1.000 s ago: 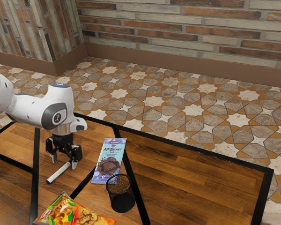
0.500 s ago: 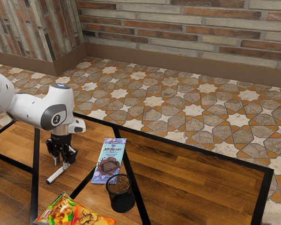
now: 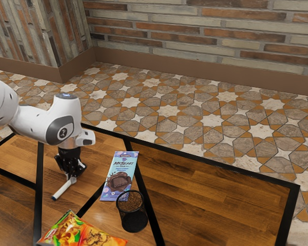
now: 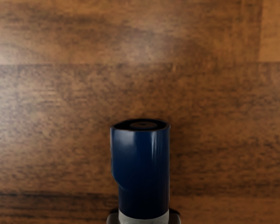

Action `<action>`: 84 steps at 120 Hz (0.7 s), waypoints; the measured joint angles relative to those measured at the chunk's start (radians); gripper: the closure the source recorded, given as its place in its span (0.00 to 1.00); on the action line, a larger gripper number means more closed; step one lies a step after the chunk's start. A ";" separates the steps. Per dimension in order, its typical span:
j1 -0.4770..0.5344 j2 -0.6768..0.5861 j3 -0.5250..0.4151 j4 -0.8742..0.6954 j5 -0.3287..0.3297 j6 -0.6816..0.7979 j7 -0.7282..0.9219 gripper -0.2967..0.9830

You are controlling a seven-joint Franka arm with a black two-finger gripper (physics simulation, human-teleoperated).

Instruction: Put the marker into the pen holder.

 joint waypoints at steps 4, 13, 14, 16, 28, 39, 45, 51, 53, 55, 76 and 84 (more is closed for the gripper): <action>0.000 0.000 0.000 0.000 0.002 0.003 -0.001 0.80; 0.000 -0.001 0.000 0.000 0.006 0.007 -0.004 0.82; 0.000 -0.001 0.000 0.000 0.006 0.008 -0.005 0.82; 0.000 -0.001 0.000 0.000 0.007 0.009 -0.006 0.82; 0.000 -0.010 0.000 0.000 0.017 0.013 -0.012 0.84; -0.004 -0.053 -0.003 0.001 0.051 0.026 -0.017 0.85; -0.009 -0.082 -0.013 0.001 0.080 0.056 -0.020 0.85; -0.013 -0.102 -0.031 0.001 0.101 0.096 -0.024 0.85; -0.015 -0.108 -0.038 0.001 0.107 0.109 -0.025 0.85; -0.017 -0.115 -0.046 0.001 0.111 0.122 -0.026 0.85; -0.090 -0.223 -0.103 -0.014 0.133 0.263 -0.051 0.85; -0.135 -0.272 -0.114 -0.045 0.132 0.303 -0.079 0.85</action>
